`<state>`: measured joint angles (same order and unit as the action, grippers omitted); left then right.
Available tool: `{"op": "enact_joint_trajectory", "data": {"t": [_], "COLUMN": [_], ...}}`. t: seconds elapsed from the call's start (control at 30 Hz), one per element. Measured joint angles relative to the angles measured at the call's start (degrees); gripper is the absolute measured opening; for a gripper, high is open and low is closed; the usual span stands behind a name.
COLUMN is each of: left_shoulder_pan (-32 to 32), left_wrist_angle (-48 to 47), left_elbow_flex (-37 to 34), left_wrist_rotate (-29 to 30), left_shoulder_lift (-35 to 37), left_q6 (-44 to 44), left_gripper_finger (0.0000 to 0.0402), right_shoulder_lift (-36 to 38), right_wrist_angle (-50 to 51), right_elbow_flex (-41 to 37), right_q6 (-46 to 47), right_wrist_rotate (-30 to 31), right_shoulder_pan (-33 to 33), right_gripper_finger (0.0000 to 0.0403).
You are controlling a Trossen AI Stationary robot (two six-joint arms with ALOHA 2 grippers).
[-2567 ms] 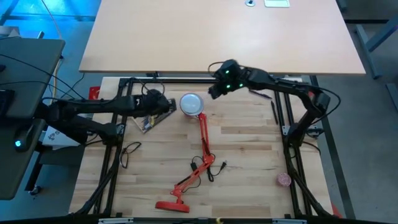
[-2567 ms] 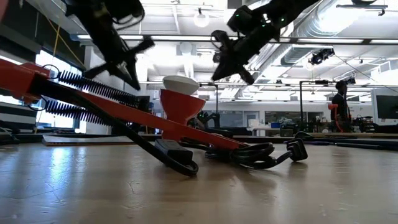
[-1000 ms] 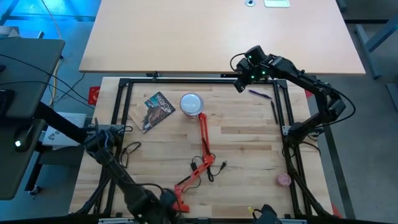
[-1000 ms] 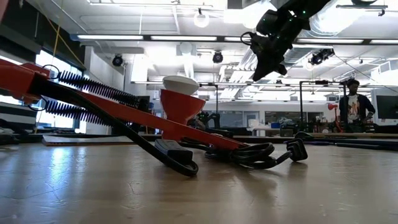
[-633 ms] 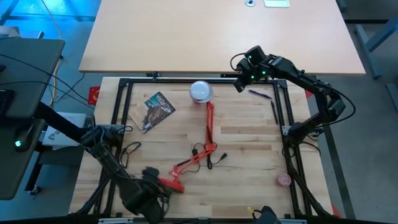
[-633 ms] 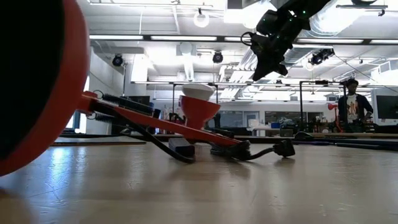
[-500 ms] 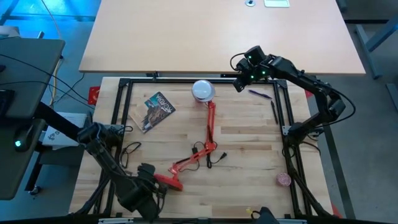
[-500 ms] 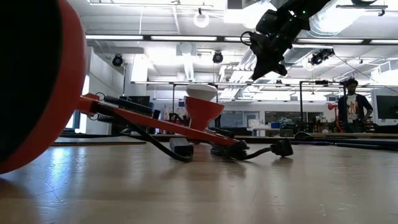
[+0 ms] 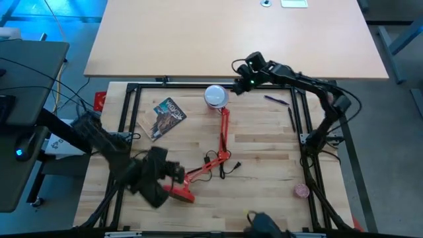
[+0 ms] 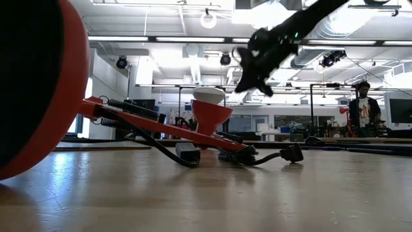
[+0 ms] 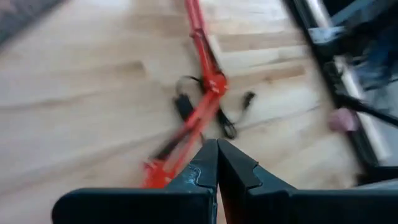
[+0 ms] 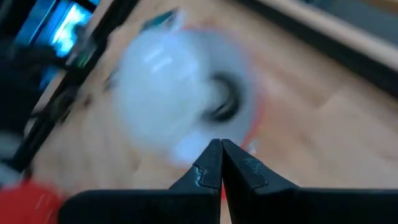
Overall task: Screw lightbulb
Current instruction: Remove the lightbulb from the red lamp
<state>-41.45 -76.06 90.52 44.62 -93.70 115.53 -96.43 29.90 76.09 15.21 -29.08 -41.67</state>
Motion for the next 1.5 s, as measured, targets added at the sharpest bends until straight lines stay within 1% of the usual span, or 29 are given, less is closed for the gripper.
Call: {"op": "enact_joint_trajectory", "data": {"t": [0.07,0.23,0.33,0.43,0.5,0.57,0.63,0.7,0.8,0.87,0.97,1.1,1.2,1.33,1.43,1.5], "left_shoulder_pan": [3.45,13.77,18.02,20.0,20.33,20.48,20.37,19.86,18.89,18.22,17.19,15.49,14.68,14.71,15.91,17.84], "left_wrist_angle": [-1.07,0.6,6.34,13.78,16.54,15.88,15.23,15.26,15.53,15.57,15.74,15.63,15.08,14.12,13.0,11.77], "left_elbow_flex": [0.0,-0.04,-0.07,-0.07,-0.05,-0.07,-0.07,-0.07,-0.07,-0.07,-0.07,-0.11,-0.11,-0.11,-0.11,-0.11], "left_wrist_rotate": [-2.32,-5.16,-3.59,-1.2,-0.76,-0.78,-0.7,-0.48,-0.18,-0.22,-0.68,-0.78,-0.17,0.94,1.36,1.32], "left_shoulder_lift": [1.28,1.44,0.81,0.73,0.78,0.75,0.73,0.71,-0.28,-1.41,-3.2,-4.97,-5.15,-5.13,-5.02,-4.99], "left_q6": [-5.11,-20.27,-26.04,-32.62,-35.79,-35.99,-34.3,-32.67,-30.47,-29.05,-25.9,-21.49,-19.63,-19.54,-19.48,-19.59], "left_gripper_finger": [0.0,0.0,0.0,0.0,0.0,0.0,0.0,0.0,0.0,0.0,0.0,0.0,0.0,0.0,0.0,0.0], "right_shoulder_lift": [-3.05,-8.82,-11.64,-13.99,-15.33,-15.79,-15.85,-15.97,-15.99,-15.95,-15.72,-15.24,-12.24,-9.36,-5.09,-2.1], "right_wrist_angle": [-4.41,-14.69,-21.43,-27.63,-30.51,-32.62,-33.04,-32.57,-31.78,-29.76,-24.2,-13.81,-7.6,1.44,5.69,7.13], "right_elbow_flex": [0.0,0.0,0.0,0.02,0.0,0.0,0.02,0.02,0.02,0.18,0.33,-0.24,0.04,-0.17,-0.09,-0.09], "right_q6": [3.13,11.18,15.5,19.24,21.44,22.41,22.28,22.04,22.02,21.47,18.03,12.81,6.55,0.82,-3.21,-7.04], "right_wrist_rotate": [1.28,1.01,-1.4,-1.51,-1.51,-1.4,-1.51,-1.82,-4.21,-4.41,-5.23,-5.91,-5.47,-4.33,-3.96,-3.83], "right_shoulder_pan": [-1.41,-3.83,-3.97,-2.86,-2.1,-1.56,-1.33,-1.4,-1.46,-1.19,-0.55,0.2,0.84,1.9,2.89,2.99], "right_gripper_finger": [0.0,0.0,0.0,0.0,0.0,0.0,0.0,0.0,0.0,0.0,0.0,0.0,0.0,0.0,0.0,0.0]}}
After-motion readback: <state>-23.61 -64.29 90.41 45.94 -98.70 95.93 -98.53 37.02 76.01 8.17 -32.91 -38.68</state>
